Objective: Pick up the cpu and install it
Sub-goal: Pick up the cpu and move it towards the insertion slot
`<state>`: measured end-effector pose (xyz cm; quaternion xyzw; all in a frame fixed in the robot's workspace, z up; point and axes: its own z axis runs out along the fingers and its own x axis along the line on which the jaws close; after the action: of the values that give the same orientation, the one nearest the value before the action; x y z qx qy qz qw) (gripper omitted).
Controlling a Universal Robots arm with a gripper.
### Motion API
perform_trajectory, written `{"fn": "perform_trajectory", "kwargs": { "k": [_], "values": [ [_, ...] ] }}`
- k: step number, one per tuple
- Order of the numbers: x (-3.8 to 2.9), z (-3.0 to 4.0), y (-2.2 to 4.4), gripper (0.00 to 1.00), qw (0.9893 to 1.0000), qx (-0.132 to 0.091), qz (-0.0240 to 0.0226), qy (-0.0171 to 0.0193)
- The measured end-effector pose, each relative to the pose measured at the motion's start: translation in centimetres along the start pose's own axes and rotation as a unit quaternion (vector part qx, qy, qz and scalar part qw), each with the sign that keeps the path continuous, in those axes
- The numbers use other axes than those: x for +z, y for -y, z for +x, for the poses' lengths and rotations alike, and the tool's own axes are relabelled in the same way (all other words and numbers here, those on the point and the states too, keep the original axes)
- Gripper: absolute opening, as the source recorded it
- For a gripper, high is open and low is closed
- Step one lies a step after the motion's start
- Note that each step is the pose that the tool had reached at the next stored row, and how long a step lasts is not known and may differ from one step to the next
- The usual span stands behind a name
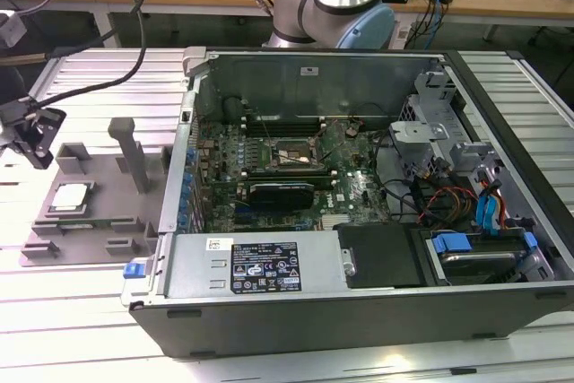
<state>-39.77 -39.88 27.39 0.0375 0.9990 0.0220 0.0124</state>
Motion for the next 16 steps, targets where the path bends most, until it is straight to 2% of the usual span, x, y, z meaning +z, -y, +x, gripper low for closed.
{"fn": "perform_trajectory", "kwargs": {
  "k": [5,6,10,14,16],
  "values": [
    [0.63,-0.15,0.02,0.11,1.0000,0.000,0.0000,0.0001],
    [1.11,-0.22,0.04,0.11,1.0000,0.000,0.0000,0.0001],
    [2.31,-0.47,0.06,0.11,1.0000,0.000,0.0000,0.0001],
    [3.04,-0.48,0.10,0.11,1.0000,0.000,0.0000,0.0000],
    [3.75,-0.47,0.18,0.11,1.0000,0.000,0.0000,0.0001]
  ]
}}
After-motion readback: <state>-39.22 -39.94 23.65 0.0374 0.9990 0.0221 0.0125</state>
